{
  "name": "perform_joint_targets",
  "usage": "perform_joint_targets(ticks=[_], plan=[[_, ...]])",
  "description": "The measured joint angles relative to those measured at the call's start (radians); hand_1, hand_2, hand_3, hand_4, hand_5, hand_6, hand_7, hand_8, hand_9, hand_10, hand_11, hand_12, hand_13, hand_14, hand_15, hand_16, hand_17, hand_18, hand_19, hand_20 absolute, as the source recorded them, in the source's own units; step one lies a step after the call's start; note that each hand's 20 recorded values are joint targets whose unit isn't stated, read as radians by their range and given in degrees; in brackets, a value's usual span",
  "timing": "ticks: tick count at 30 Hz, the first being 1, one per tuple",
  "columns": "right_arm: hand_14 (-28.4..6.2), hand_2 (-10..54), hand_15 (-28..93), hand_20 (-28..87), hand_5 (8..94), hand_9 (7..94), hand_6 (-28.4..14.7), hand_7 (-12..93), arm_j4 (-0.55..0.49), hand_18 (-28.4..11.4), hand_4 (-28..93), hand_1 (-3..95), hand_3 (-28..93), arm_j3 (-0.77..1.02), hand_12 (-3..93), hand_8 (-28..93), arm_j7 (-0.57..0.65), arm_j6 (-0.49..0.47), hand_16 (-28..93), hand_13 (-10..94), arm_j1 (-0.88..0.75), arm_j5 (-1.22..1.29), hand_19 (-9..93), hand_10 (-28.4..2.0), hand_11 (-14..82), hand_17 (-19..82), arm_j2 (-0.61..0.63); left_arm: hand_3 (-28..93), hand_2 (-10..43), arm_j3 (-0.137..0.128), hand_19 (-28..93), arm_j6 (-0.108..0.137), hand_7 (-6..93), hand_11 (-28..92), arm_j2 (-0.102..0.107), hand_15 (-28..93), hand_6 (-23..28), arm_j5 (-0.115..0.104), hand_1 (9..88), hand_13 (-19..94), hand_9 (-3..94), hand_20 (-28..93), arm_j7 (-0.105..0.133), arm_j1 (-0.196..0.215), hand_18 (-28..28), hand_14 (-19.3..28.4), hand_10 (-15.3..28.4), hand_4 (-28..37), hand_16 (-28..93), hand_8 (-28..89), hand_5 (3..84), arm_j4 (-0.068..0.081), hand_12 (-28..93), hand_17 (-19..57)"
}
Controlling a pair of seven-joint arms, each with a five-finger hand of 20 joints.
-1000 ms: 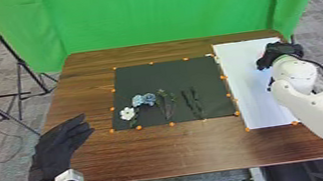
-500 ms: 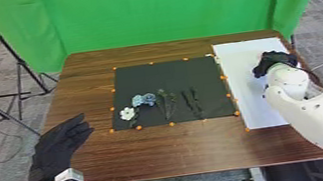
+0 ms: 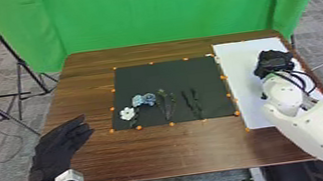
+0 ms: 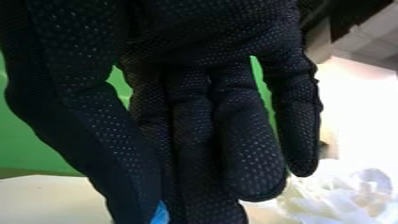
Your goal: Arrange flowers
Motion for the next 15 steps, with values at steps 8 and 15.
perform_joint_targets(ticks=[8,15], plan=[[-6.3,-8.3,64,17,82.2,88.4,3.1,23,-0.05,-21.0,-28,50.7,75,-0.108,27.4,0,-0.038,0.134,28,70,0.031,0.023,81,-8.0,21.0,25,0.036,80,7.7,-0.009,61,0.003,15.1,41,-0.001,65,16.2,-0.001,28.4,32,43.1,12,0.005,0.022,21.8,28.4,23.8,-15.7,-16,-9,51.0,-0.004,8,-9.9],[-6.2,-8.3,64,17,82.3,88.2,3.0,23,-0.108,-20.8,-28,50.4,75,-0.198,27.4,0,-0.173,0.103,28,69,0.134,0.053,81,-8.0,21.2,24,-0.006,80,7.7,-0.013,61,0.016,15.2,41,0.011,65,16.2,-0.012,28.4,32,43.1,12,0.022,0.033,21.8,28.4,23.8,-15.7,-15,-9,51.0,-0.009,8,-9.9]])
